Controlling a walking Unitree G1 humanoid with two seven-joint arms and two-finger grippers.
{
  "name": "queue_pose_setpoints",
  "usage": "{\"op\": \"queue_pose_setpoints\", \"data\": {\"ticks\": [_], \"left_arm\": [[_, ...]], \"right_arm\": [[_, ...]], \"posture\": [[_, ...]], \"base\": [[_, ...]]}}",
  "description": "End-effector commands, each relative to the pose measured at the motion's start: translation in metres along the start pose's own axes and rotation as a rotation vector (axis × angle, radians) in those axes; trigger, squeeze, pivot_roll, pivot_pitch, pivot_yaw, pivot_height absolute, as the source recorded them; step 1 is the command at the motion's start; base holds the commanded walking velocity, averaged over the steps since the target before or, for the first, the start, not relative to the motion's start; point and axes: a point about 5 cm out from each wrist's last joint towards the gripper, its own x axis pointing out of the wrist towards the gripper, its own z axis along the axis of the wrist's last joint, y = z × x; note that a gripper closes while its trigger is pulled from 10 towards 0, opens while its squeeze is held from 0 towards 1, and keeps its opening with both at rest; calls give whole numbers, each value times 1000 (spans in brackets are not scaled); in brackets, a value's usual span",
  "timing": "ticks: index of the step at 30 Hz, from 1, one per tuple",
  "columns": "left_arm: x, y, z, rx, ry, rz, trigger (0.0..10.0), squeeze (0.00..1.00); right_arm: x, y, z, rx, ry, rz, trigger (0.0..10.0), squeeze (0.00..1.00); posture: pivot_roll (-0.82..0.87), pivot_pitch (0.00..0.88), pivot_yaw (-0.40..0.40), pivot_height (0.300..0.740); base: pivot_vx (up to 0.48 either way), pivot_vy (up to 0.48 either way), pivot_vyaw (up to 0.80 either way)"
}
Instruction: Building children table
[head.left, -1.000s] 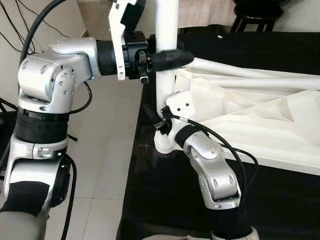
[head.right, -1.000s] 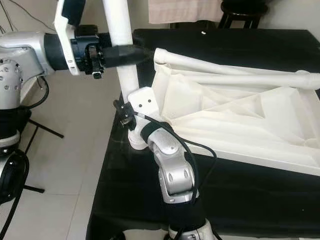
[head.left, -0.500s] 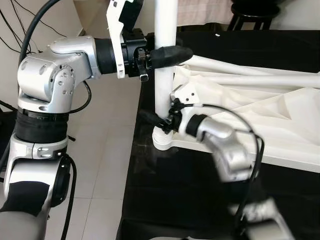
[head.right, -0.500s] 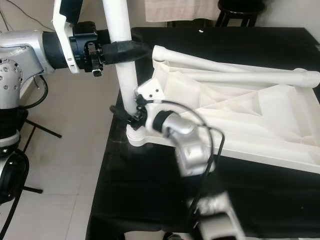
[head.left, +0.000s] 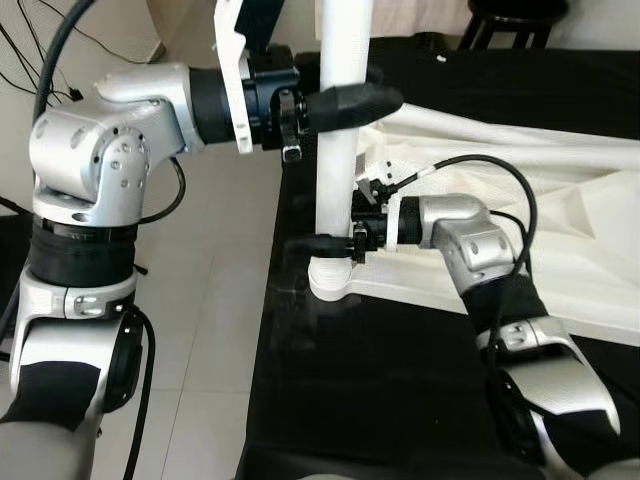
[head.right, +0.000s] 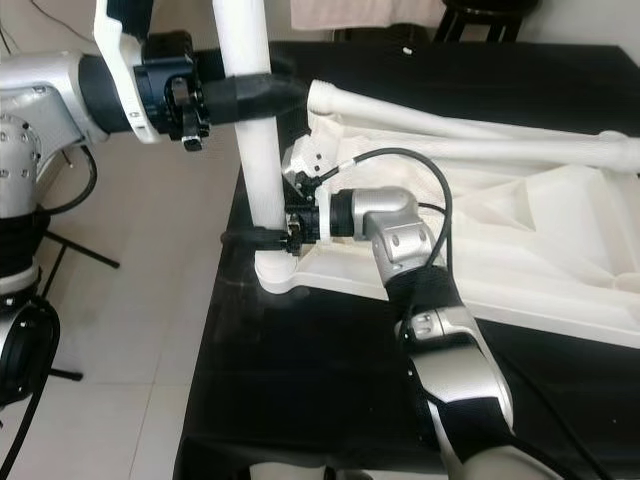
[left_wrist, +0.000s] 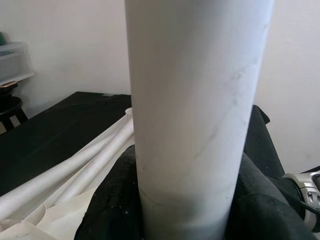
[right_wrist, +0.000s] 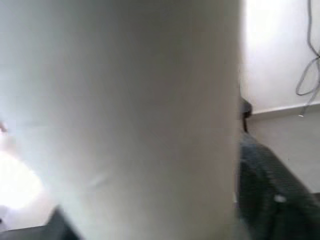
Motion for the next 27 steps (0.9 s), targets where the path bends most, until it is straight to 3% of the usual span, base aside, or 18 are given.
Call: {"op": "queue_pose_setpoints", "data": {"ticks": [1,7,8,9,10,11,14,17,18,19,20,21,23,25,26,27], "left_arm": [[6,-6,-8,-32,27,-54,0,0],[7,-6,-7,-20,21,-59,0,0],[7,-6,-7,-15,22,-50,1255,0],[7,-5,-7,-22,21,-31,10000,0],[7,-4,-7,-27,20,-18,10000,0],[7,-1,-7,-38,15,6,10000,1000],[8,3,-8,-50,14,22,10000,1000],[5,11,-6,-33,15,66,10000,1000],[5,11,-6,-33,15,66,10000,1000],[2,12,-5,-30,16,69,10000,0],[-2,14,-5,-37,9,85,10000,0],[-2,14,-5,-37,9,85,10000,0],[-7,15,-4,-45,0,104,10000,0],[-10,15,-6,-50,7,113,10000,0],[-11,15,-6,-51,9,114,10000,0],[-11,15,-6,-51,9,114,10000,0]], "right_arm": [[8,1,4,-16,-14,25,0,0],[3,-5,1,-35,-23,39,0,0],[2,-6,1,-39,-25,31,0,0],[0,-6,1,-46,-26,18,0,0],[-1,-7,1,-50,-26,10,0,0],[-2,-9,0,-69,-11,-14,0,0],[-5,-10,-1,-93,8,-45,0,0],[-15,-16,-4,-104,67,-248,0,0],[-15,-16,-4,-104,67,-248,0,0],[-18,-16,-6,-91,81,-331,0,0],[-20,-16,-16,-55,100,-576,0,0],[-20,-16,-16,-55,100,-576,0,0],[-29,-14,-28,-16,134,-875,0,0],[-35,22,-54,73,139,-1134,0,0],[-40,33,-59,102,143,-1208,0,0],[-40,33,-59,102,143,-1208,0,0]], "posture": [[82,246,-11,740],[78,247,-6,740],[78,247,-6,740],[78,247,-6,740],[78,247,-6,740],[72,243,-3,740],[67,241,-3,740],[48,243,-25,740],[48,243,-25,740],[43,245,-32,740],[34,243,-38,740],[34,243,-38,740],[34,243,-38,740],[35,237,-35,740],[35,237,-35,740],[35,237,-35,740]], "base": [[0,0,0],[0,0,0],[0,0,0],[0,0,0],[0,0,0],[0,0,0],[0,0,0],[0,0,0],[0,0,0],[0,0,0],[0,0,0],[0,0,0],[0,0,0],[0,0,0],[0,0,0],[0,0,0]]}}
